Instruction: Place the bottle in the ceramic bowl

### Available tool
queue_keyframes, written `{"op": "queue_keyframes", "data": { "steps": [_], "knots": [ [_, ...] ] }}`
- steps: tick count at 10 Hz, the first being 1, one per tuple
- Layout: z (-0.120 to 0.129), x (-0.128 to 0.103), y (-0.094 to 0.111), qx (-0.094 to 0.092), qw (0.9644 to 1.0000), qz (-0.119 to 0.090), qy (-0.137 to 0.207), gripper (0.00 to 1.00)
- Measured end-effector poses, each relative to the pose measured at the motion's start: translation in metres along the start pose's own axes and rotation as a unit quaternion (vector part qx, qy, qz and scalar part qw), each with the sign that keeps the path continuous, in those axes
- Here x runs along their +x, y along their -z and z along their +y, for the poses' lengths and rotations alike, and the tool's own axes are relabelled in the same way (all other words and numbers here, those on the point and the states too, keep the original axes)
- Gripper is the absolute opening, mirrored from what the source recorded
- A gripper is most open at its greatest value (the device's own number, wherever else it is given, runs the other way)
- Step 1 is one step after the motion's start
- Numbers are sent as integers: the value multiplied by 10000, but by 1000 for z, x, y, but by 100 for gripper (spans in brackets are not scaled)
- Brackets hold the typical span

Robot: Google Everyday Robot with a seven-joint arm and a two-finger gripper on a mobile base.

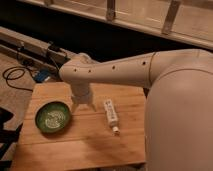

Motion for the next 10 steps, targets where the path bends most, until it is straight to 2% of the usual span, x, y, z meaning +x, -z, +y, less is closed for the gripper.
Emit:
{"op": "queue_keyframes", "data": {
  "steps": [5,6,7,9,10],
  "knots": [
    [-1,0,0,20,10000,-25,22,65],
    [-4,-1,2,108,9998,-122,104,65],
    [-12,-2,8,349,9982,-345,336,65],
    [-28,-4,25,626,9945,-677,500,65],
    [-34,-6,30,600,9940,-730,549,65]
  ]
}}
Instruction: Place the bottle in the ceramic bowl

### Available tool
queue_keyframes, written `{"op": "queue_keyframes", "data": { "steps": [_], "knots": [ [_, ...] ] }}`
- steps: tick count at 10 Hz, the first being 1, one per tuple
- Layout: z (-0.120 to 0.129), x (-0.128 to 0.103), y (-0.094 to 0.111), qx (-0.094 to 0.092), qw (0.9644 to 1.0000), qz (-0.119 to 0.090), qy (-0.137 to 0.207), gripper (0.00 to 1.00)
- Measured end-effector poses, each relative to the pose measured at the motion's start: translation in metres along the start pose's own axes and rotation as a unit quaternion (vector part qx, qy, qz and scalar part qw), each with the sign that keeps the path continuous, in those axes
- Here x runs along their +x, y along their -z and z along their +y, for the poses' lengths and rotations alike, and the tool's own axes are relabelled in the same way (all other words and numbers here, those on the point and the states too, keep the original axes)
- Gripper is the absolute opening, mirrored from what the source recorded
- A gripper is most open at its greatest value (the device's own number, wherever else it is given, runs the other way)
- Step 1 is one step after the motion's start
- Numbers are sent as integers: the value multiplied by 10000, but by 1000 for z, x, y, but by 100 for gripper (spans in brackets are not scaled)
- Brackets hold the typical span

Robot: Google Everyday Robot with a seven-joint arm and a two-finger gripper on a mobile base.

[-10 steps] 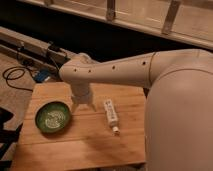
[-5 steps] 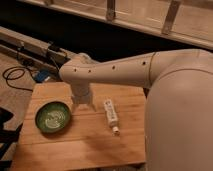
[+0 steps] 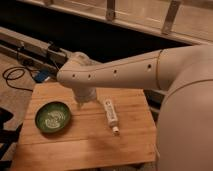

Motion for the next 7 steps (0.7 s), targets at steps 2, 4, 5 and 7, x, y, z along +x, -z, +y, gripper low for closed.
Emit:
{"op": "queue_keyframes", "data": {
  "steps": [2,4,5,7],
  "knots": [
    [-27,-7,-8,-185,9998,21,31,65],
    [-59,-22,-21,-472,9988,86,-69,65],
    [-77,-30,-27,-494,9985,168,-146,65],
    [-86,-39,-35,-532,9978,317,-227,65]
  ]
}}
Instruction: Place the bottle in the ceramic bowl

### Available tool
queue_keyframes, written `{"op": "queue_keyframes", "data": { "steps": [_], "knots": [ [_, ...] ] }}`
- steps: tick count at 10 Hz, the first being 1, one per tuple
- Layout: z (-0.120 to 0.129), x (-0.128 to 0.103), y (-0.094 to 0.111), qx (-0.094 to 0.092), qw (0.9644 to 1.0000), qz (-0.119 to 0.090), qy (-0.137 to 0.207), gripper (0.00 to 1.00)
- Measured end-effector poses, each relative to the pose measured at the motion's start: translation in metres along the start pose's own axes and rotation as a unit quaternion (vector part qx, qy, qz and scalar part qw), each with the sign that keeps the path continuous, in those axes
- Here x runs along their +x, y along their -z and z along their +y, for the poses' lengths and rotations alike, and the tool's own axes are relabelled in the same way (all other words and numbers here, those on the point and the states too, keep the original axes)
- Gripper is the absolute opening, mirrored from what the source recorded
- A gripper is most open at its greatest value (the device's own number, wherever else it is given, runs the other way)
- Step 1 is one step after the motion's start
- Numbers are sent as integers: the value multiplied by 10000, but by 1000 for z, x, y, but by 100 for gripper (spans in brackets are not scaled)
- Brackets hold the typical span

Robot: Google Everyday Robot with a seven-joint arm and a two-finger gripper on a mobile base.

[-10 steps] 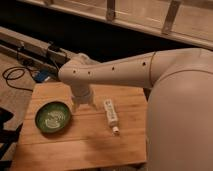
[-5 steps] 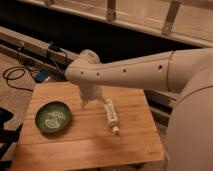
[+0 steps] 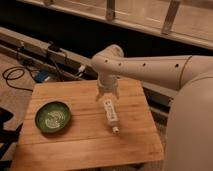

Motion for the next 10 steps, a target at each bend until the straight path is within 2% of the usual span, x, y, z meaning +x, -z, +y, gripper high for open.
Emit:
{"op": "queue_keyframes", "data": {
  "steps": [5,7,8,10],
  "knots": [
    [-3,3,-6,20,10000,59,46,65],
    [-8,3,-28,16,9996,162,233,65],
    [-13,1,-39,133,9993,205,281,65],
    [-12,1,-50,194,9988,262,354,65]
  ]
}}
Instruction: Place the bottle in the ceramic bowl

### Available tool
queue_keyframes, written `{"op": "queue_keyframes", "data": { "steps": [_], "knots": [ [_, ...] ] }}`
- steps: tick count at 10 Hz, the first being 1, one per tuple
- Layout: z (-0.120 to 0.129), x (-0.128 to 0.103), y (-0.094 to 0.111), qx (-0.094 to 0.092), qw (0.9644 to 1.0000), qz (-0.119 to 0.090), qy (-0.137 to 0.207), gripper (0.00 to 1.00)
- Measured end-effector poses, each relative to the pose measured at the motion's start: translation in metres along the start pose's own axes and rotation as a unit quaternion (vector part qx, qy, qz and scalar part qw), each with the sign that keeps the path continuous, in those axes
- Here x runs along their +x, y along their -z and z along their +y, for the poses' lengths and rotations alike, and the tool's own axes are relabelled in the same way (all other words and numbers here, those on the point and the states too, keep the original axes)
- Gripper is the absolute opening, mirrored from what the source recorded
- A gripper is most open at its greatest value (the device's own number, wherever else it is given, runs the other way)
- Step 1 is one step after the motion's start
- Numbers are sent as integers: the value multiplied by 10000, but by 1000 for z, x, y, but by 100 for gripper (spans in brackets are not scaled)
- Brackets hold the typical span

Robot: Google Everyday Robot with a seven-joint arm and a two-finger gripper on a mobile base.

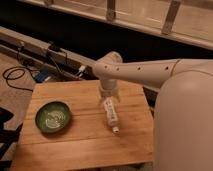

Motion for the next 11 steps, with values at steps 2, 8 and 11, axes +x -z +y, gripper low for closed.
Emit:
{"op": "queue_keyframes", "data": {
  "steps": [2,8,11],
  "knots": [
    [-2,2,-19,-4,9999,142,23,65],
    [3,5,-54,-157,9993,344,44,65],
    [0,5,-60,-111,9992,378,-15,65]
  ]
}}
